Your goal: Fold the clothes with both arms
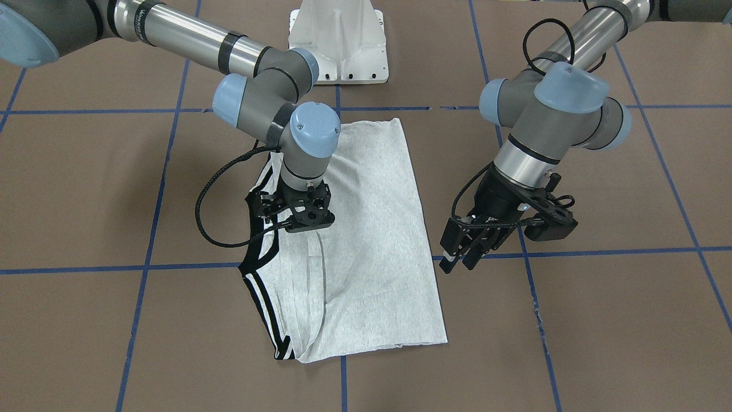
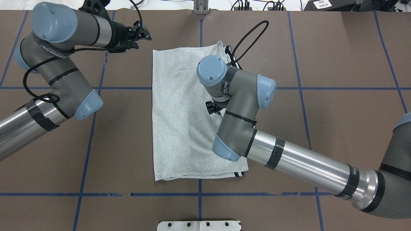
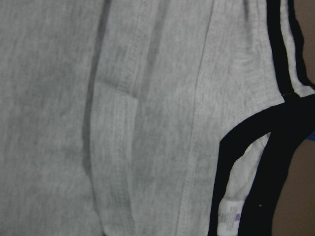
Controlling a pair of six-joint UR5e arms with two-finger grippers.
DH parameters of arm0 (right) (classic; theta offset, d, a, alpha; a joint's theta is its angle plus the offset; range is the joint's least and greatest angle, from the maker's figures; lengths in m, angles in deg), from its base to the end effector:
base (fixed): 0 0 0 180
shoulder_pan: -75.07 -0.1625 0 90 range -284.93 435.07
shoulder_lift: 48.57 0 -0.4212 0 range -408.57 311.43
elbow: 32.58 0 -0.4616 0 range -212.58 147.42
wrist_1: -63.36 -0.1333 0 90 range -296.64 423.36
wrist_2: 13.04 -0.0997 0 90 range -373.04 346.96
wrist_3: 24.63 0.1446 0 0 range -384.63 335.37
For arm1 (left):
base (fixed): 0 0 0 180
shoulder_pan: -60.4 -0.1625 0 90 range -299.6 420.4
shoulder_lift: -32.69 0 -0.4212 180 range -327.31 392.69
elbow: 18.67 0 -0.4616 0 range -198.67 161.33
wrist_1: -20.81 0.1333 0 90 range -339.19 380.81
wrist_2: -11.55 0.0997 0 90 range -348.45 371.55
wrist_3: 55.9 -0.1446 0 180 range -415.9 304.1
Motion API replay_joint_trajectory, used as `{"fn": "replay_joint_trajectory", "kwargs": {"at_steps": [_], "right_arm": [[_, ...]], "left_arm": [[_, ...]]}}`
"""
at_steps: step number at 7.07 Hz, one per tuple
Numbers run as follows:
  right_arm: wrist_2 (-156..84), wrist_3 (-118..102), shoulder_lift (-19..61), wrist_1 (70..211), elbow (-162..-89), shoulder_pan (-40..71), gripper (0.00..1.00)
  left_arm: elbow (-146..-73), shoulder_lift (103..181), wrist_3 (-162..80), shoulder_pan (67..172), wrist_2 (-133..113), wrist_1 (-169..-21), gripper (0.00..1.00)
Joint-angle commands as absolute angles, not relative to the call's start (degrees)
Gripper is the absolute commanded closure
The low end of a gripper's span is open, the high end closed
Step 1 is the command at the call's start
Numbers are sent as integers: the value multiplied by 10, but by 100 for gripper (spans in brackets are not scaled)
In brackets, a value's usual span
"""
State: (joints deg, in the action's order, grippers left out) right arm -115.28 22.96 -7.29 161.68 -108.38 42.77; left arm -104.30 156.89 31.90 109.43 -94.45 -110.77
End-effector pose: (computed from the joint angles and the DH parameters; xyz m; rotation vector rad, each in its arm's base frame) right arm -0.6625 -0.5403 0.2616 0.1098 -0.4904 -0.2216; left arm 0.4544 -0.6659 0.2311 0.3209 1.2362 -0.5314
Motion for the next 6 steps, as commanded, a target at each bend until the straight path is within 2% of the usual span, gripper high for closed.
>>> {"fn": "replay_joint_trajectory", "kwargs": {"at_steps": [1, 4, 5, 6], "right_arm": [[-1180, 178, -23, 1618, -1119, 392, 0], [-1193, 183, -31, 1614, -1136, 392, 0], [-1194, 222, -30, 1613, -1154, 393, 0], [-1193, 315, -6, 1611, -1205, 410, 0]], "left_arm": [[-1053, 1570, 319, 1094, -944, -1092, 39], [-1054, 1570, 319, 1094, -944, -1092, 39], [-1057, 1570, 319, 1094, -944, -1091, 39], [-1059, 1570, 319, 1094, -944, -1091, 39]]}}
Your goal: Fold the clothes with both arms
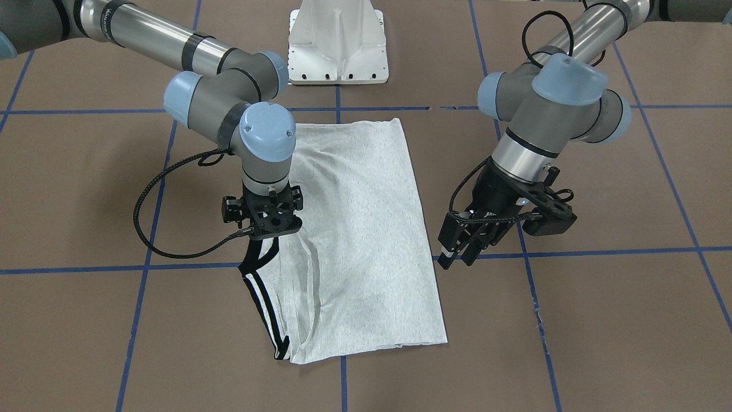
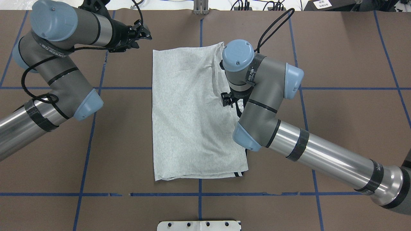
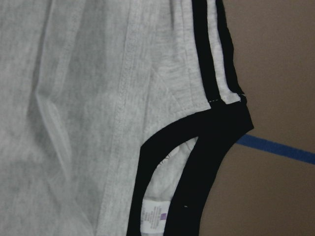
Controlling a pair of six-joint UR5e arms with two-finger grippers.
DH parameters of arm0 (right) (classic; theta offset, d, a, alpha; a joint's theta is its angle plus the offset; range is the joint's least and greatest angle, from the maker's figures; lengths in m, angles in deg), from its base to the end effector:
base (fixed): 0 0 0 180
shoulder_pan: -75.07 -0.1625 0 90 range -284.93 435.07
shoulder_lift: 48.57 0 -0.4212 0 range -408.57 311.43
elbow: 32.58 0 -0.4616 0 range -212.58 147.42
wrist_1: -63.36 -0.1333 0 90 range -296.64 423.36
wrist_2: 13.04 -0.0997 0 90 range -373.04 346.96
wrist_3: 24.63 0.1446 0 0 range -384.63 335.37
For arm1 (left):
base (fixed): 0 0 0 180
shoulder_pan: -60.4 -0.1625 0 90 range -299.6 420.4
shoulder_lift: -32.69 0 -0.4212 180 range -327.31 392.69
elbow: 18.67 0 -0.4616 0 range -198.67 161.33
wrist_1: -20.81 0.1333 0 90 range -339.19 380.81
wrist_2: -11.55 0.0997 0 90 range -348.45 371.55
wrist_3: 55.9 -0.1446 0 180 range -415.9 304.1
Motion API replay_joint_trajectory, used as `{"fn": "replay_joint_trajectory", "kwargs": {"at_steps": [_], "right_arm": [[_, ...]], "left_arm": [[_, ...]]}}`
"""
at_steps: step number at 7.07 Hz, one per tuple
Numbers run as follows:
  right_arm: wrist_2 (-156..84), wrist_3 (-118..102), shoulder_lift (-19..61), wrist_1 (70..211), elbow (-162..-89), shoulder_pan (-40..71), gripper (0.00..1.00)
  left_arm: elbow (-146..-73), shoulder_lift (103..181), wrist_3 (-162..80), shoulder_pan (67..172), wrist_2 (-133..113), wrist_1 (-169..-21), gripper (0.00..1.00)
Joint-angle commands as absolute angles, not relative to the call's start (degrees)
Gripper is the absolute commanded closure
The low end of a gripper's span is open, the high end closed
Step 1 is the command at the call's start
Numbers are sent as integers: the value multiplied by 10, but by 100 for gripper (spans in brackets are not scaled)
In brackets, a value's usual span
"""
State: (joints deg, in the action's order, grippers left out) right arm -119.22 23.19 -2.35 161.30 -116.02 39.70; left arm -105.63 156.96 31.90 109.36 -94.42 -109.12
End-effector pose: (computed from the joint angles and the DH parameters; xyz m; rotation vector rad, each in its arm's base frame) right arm -0.6098 -0.5470 0.2598 0.1027 -0.5694 -0.1877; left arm 0.4519 -0.6615 0.2218 0.3184 1.2324 -0.5320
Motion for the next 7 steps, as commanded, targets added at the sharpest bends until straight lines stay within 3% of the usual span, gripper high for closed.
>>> {"fn": "replay_joint_trajectory", "kwargs": {"at_steps": [1, 2, 4, 7], "right_arm": [[-1192, 424, 12, 1607, -1249, 430, 0], [-1173, 523, 36, 1583, -1293, 462, 0], [-1155, 795, 98, 1427, -1306, 491, 0], [-1078, 910, 121, 1418, -1328, 553, 0]], "left_arm": [[-1059, 1570, 319, 1094, -944, -1091, 39], [-1058, 1569, 319, 1094, -944, -1091, 39], [-1058, 1569, 318, 1094, -944, -1091, 39], [-1059, 1569, 319, 1094, -944, -1091, 39]]}}
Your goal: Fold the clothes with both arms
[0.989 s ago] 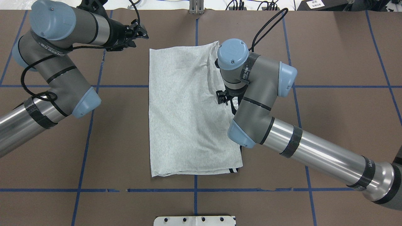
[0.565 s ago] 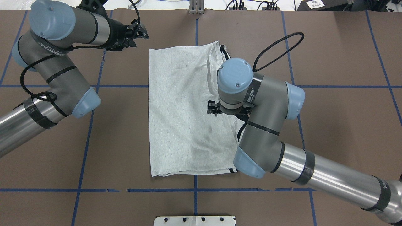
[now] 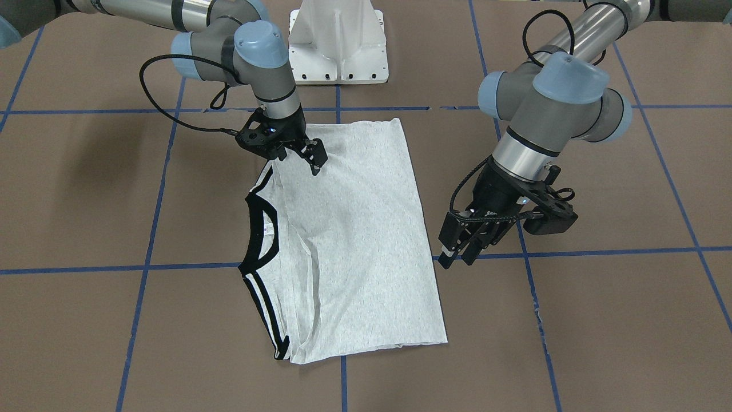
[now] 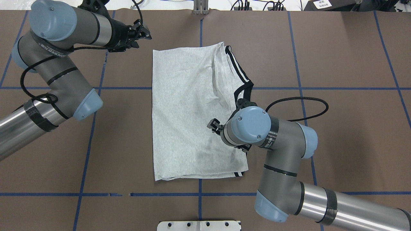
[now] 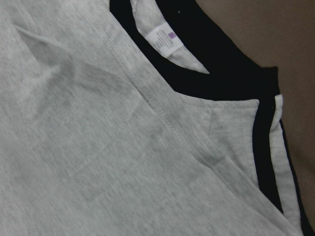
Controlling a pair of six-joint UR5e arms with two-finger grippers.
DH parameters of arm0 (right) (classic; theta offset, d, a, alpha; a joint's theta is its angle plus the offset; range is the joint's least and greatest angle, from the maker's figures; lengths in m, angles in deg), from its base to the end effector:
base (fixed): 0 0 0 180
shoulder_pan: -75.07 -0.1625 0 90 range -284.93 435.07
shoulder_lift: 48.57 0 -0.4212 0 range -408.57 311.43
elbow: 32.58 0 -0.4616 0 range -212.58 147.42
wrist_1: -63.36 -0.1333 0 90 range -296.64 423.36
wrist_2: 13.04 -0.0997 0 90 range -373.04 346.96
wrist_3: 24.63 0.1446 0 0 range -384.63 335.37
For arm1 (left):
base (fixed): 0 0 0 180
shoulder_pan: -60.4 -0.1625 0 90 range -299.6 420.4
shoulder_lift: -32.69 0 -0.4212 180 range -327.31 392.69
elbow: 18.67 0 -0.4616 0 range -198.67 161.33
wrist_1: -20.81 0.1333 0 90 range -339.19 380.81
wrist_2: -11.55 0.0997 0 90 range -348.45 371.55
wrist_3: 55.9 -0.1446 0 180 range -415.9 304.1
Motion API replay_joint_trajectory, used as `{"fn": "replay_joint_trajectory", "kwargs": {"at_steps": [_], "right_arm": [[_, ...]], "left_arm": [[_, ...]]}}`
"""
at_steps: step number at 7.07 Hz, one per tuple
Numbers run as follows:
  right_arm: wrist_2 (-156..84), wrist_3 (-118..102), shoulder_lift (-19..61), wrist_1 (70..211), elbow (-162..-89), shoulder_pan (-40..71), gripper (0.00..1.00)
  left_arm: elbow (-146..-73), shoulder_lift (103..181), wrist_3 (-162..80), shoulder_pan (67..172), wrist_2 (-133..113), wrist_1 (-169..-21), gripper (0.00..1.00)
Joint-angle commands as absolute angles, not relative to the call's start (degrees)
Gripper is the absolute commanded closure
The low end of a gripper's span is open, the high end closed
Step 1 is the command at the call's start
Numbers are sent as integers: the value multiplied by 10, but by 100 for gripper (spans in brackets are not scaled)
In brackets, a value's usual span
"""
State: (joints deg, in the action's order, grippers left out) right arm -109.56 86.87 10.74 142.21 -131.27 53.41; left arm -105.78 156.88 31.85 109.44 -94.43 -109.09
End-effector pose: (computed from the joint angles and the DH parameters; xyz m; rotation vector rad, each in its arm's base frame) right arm -0.6502 -0.3840 0.2462 -0.1071 -0.8982 0.6523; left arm 0.4504 -0.6615 0.2215 0.3200 1.2328 -0.5322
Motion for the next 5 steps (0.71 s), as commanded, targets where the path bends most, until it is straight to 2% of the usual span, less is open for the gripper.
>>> {"fn": "replay_joint_trajectory", "kwargs": {"at_steps": [1, 5], "right_arm": [[-1078, 916, 141, 1418, -1350, 562, 0], [-1078, 940, 165, 1420, -1368, 578, 0]], "left_arm": [[-1059, 1569, 319, 1094, -944, -1091, 39], [-1066, 1569, 319, 1094, -944, -1082, 39]]}}
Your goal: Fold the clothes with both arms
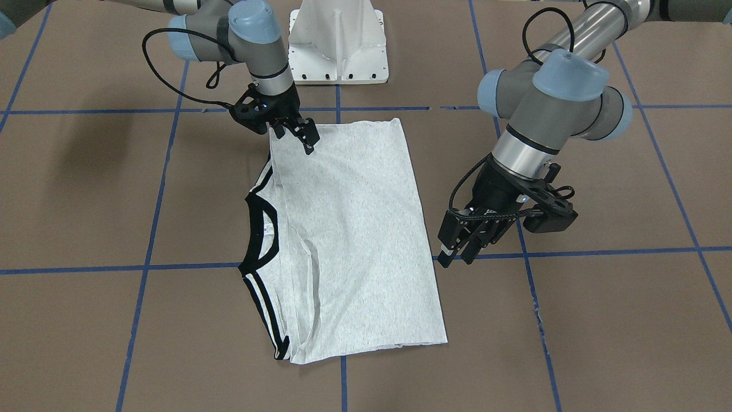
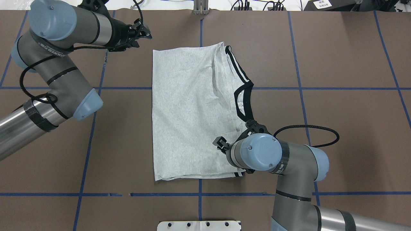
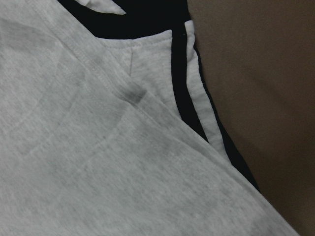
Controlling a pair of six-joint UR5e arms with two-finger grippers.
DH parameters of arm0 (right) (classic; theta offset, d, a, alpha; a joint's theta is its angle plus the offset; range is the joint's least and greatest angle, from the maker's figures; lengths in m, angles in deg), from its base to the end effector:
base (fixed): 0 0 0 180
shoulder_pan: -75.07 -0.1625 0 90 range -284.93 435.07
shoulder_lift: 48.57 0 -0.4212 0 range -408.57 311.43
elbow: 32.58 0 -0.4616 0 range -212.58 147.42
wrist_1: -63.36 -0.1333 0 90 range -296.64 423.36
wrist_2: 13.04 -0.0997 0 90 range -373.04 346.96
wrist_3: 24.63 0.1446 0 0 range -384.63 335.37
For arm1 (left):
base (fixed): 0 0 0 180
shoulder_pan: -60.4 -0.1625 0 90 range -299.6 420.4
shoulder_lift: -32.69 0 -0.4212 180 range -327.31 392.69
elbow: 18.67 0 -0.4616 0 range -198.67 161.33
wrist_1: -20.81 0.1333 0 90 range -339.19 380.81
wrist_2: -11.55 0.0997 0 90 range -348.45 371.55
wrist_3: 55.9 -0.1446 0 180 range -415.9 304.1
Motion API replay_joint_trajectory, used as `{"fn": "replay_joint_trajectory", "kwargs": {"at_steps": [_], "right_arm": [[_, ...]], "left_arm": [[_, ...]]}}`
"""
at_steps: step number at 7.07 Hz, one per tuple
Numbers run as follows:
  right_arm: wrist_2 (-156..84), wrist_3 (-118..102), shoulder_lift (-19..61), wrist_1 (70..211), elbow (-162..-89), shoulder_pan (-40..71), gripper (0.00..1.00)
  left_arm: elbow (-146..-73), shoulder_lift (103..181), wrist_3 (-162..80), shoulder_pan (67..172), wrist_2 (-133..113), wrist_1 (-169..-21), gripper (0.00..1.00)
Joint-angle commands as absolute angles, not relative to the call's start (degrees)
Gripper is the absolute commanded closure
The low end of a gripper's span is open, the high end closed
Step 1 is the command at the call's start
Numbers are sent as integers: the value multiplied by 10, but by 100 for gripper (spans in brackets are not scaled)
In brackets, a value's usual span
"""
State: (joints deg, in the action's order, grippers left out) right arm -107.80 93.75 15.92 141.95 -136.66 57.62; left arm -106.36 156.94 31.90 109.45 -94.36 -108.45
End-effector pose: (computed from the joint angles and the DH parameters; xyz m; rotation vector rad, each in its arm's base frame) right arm -0.6427 -0.3292 0.2617 -0.1656 -0.8984 0.7081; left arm 0.4487 -0.6600 0.2169 0.3206 1.2326 -0.5338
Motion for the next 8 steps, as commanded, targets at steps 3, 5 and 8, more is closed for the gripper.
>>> {"fn": "replay_joint_trajectory", "kwargs": {"at_steps": [3, 5, 8], "right_arm": [[-1079, 939, 175, 1420, -1370, 583, 0], [-1079, 939, 176, 1420, -1368, 585, 0], [-1080, 939, 178, 1420, -1368, 588, 25]], "left_arm": [[-1070, 1570, 319, 1094, -944, -1075, 39], [-1071, 1570, 319, 1094, -944, -1071, 39], [-1071, 1570, 319, 1094, -944, -1071, 39]]}}
